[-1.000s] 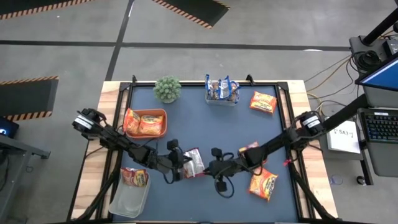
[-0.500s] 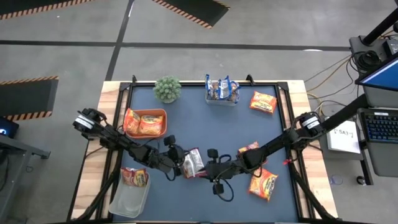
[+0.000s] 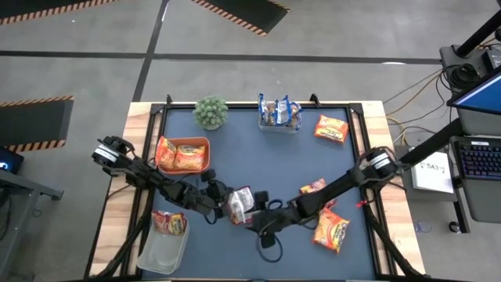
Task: Sort Maruchan noodles
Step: Put the red noodle pack into the gray bin
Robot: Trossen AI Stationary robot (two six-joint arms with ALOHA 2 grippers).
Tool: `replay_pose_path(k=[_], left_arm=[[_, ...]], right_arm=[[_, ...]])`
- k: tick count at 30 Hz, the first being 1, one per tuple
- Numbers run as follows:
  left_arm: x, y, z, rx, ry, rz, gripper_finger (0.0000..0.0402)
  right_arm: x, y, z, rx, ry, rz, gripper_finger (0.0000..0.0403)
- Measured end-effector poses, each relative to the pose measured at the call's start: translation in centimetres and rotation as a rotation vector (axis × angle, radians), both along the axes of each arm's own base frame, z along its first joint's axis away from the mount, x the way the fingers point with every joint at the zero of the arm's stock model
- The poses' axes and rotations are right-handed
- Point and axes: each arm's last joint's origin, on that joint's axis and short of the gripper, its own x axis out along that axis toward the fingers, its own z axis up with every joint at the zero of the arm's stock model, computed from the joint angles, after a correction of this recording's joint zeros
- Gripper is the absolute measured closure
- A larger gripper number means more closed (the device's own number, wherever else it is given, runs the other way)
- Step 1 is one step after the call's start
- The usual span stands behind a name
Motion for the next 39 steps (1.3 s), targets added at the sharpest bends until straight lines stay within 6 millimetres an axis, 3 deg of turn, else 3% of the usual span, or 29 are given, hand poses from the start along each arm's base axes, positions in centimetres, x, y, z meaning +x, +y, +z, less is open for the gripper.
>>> replay_pose_path(k=[4,9,15,25,31,39], left_arm=[[-0.3,0.1,-0.2,-0.007,-0.012,-0.001,0.0402],[-0.4,0.2,-0.3,-0.021,-0.009,-0.006,0.0402],[-0.4,0.1,-0.3,-0.024,-0.009,-0.008,0.0402],[-0.2,0.0,-1.5,-0.033,0.034,-0.035,0.0401],[0.4,-0.3,-1.6,-0.028,0.036,-0.052,0.0401],[0.6,-0.5,-1.3,-0.014,0.036,-0.072,0.0401]], right_arm=[[1.3,0.4,-0.3,-0.035,0.070,-0.032,0.0162],[2.4,0.6,-2.5,-0.195,0.224,-0.082,0.0169],[3.4,0.8,-3.7,-0.342,0.290,-0.154,0.0172],[3.6,0.8,-3.7,-0.394,0.288,-0.205,0.0185],[3.7,0.7,-3.6,-0.414,0.279,-0.214,0.0223],[3.6,0.7,-3.4,-0.422,0.276,-0.213,0.0308]])
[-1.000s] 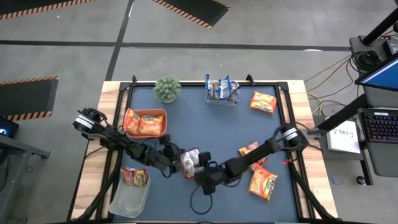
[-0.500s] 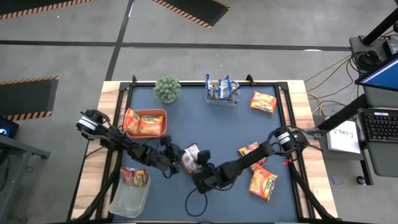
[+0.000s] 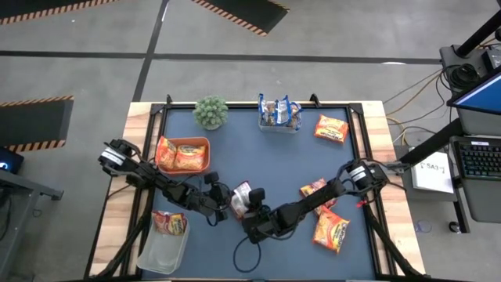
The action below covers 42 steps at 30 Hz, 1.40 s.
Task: Sort Maruchan noodles
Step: Put the red noodle pack into the gray bin
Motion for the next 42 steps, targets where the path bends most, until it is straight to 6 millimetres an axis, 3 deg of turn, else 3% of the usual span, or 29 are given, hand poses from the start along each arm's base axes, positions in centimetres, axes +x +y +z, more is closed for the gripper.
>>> replay_pose_path(k=[7,12,21,27,30,35,42], left_arm=[[-0.1,0.0,0.8,-0.012,-0.020,-0.004,0.0401],[-0.3,-0.2,1.8,-0.019,-0.035,-0.016,0.0401],[-1.1,-1.0,4.5,-0.014,-0.104,-0.082,0.0401],[-2.1,-2.1,7.5,-0.033,-0.206,-0.148,0.0401],[-2.5,-2.9,9.2,-0.066,-0.263,-0.190,0.0399],[-3.1,-4.3,9.7,-0.115,-0.269,-0.271,0.0358],[-2.4,-5.1,7.6,-0.106,-0.257,-0.209,0.0232]], right_arm=[[-0.1,0.0,0.4,0.005,0.002,0.006,0.0373],[-0.4,-0.1,2.2,0.054,-0.019,0.001,0.0393],[-0.3,-2.9,6.9,0.521,-0.041,-0.036,0.0394],[0.4,-6.0,7.6,0.836,0.008,-0.136,0.0394],[0.6,-7.0,7.6,0.898,0.014,-0.172,0.0394],[0.8,-7.9,7.6,0.921,0.001,-0.216,0.0394],[0.9,-8.0,7.7,0.939,-0.012,-0.234,0.0394]])
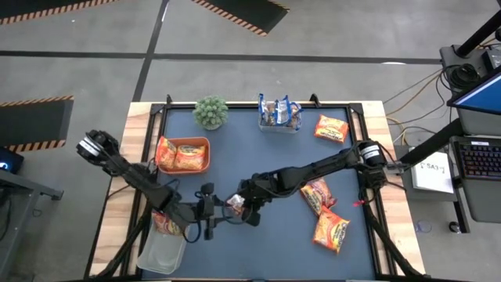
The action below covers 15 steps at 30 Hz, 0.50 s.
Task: Sort Maruchan noodles
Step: Put the red noodle pack into the gray bin
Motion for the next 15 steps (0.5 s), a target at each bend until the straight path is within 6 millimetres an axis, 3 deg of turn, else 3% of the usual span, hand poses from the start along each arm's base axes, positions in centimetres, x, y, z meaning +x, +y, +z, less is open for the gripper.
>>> replay_pose_path(k=[4,7,15], left_arm=[[0.9,-0.5,-1.6,0.088,0.040,0.044,0.0159],[1.6,-1.1,-2.3,0.135,0.057,0.045,0.0126],[2.8,-2.0,-3.4,0.220,0.101,0.094,0.0120]], right_arm=[[0.1,0.0,0.1,0.010,-0.010,-0.004,0.0394],[0.1,0.1,0.1,0.022,-0.007,0.006,0.0394],[0.1,0.1,0.1,0.026,-0.012,0.005,0.0394]])
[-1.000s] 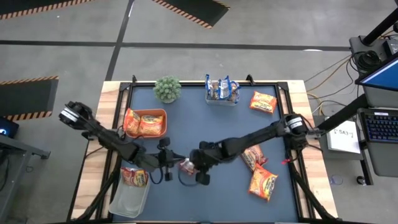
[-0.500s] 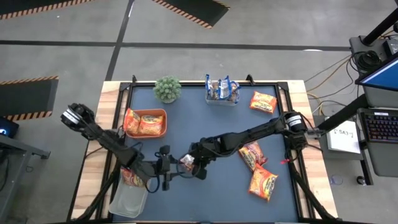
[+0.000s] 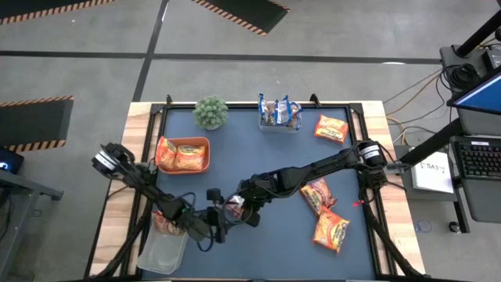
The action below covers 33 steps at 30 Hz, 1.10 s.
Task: Sort Maruchan noodles
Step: Put the red noodle pack into the gray bin
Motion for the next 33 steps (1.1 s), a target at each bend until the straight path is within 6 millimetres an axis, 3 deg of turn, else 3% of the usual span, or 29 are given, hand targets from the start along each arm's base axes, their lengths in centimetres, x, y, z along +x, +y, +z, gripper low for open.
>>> replay_pose_path(k=[8,15,22,27,33], left_arm=[[-0.1,0.2,-0.9,-0.025,0.011,0.091,0.0171],[-0.1,0.2,-0.9,-0.035,0.011,0.097,0.0287],[-0.1,0.2,-0.9,-0.068,0.006,0.104,0.0388],[0.0,0.2,-0.8,-0.081,0.000,0.108,0.0386],[-0.1,0.0,-0.1,-0.103,-0.026,0.100,0.0385]], right_arm=[[0.3,0.1,0.2,0.011,-0.035,-0.001,0.0394],[0.4,0.1,0.4,0.013,-0.052,-0.004,0.0385],[0.4,0.1,0.5,0.009,-0.061,-0.002,0.0314],[-0.1,0.0,2.1,0.000,-0.100,0.014,0.0250],[-2.3,-0.3,6.8,-0.038,-0.185,0.058,0.0206]])
